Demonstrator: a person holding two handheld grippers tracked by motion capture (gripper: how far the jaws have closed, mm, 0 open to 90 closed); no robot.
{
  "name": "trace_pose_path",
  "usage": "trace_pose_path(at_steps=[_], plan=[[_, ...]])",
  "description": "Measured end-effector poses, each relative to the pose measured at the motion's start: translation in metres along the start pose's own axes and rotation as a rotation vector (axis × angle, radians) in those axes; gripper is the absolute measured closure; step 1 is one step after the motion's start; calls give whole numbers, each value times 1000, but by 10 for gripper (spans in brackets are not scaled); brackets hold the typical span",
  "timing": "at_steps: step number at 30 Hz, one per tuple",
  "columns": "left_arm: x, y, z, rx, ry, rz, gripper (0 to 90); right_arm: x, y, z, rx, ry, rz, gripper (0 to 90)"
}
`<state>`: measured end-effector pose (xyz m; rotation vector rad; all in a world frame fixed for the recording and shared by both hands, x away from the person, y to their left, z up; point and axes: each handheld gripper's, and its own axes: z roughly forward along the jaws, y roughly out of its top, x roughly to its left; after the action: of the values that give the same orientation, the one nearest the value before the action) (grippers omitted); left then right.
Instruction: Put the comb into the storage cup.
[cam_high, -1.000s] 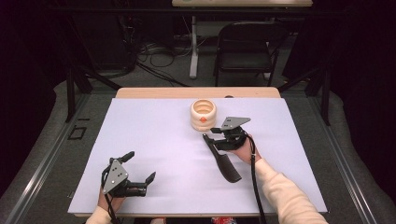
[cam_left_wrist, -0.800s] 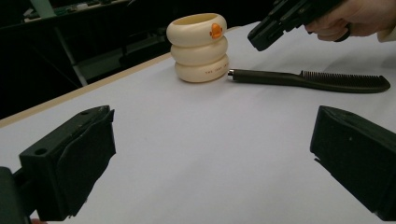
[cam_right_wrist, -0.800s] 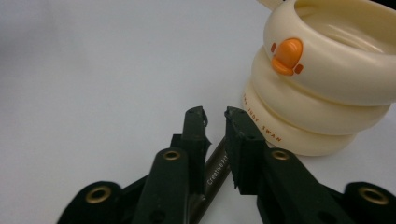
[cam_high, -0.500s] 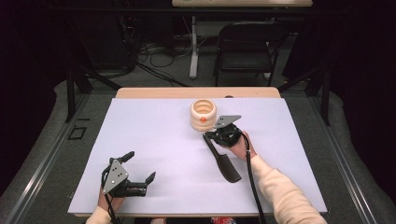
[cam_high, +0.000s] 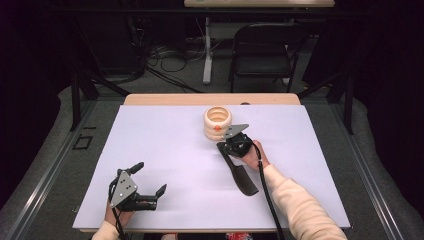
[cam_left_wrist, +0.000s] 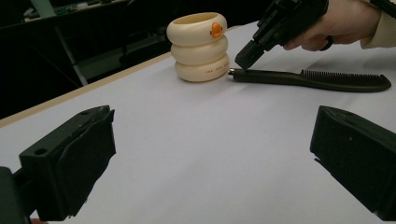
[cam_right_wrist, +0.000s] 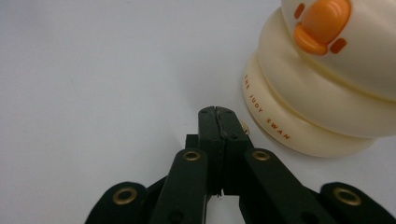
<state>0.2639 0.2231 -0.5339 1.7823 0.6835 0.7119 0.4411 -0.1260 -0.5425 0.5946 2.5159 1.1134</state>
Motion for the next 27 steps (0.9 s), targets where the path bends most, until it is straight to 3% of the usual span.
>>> trace_pose_path(at_steps=[11,27], plan=[[0,0,0,-1,1,0,1,-1,-2,6,29,-17,-6,900],[-1,0,0,-2,2,-1,1,1,-2,8,30,-12,-9,900]])
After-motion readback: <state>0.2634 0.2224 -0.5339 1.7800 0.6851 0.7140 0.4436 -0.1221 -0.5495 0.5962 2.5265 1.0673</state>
